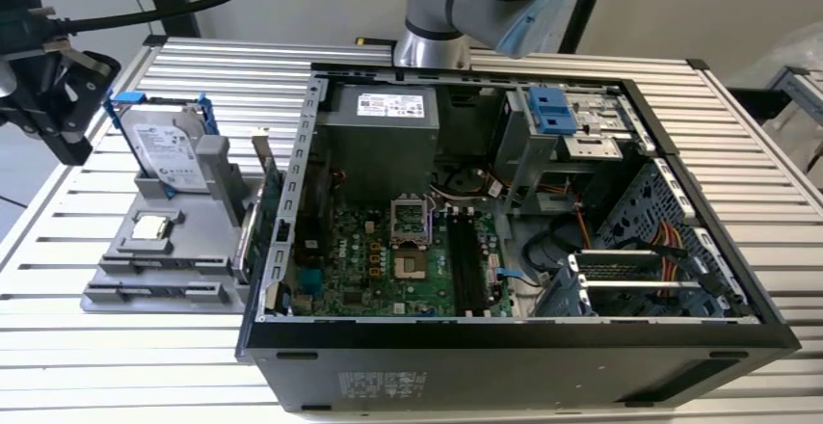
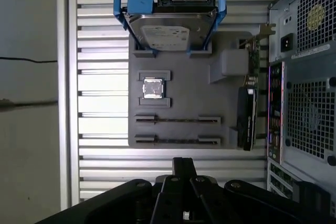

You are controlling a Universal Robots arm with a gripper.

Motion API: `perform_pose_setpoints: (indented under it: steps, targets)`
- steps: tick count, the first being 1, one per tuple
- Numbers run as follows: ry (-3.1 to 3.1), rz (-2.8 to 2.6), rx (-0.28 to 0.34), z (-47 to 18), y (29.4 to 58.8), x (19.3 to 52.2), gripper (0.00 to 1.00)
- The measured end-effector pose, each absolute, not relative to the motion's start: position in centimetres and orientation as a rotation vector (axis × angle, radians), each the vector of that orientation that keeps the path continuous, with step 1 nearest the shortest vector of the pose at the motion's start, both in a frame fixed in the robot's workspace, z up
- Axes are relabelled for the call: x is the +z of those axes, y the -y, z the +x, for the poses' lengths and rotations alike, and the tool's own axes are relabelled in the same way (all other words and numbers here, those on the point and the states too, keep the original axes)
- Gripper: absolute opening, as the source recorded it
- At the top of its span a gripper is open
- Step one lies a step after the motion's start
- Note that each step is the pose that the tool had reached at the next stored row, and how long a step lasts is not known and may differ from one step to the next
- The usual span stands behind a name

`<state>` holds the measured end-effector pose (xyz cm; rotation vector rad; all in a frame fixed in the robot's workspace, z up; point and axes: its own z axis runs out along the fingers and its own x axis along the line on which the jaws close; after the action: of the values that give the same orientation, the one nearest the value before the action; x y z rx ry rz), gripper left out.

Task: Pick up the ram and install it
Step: 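Pick up the ram and move it above insertion slot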

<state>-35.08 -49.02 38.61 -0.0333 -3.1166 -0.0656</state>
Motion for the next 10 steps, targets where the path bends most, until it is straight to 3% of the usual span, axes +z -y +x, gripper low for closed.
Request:
perform_pose_setpoints:
  steps: [10]
  targets:
    - [3.117,-0.005,-0.065,-35.08,49.10,38.61,0.00]
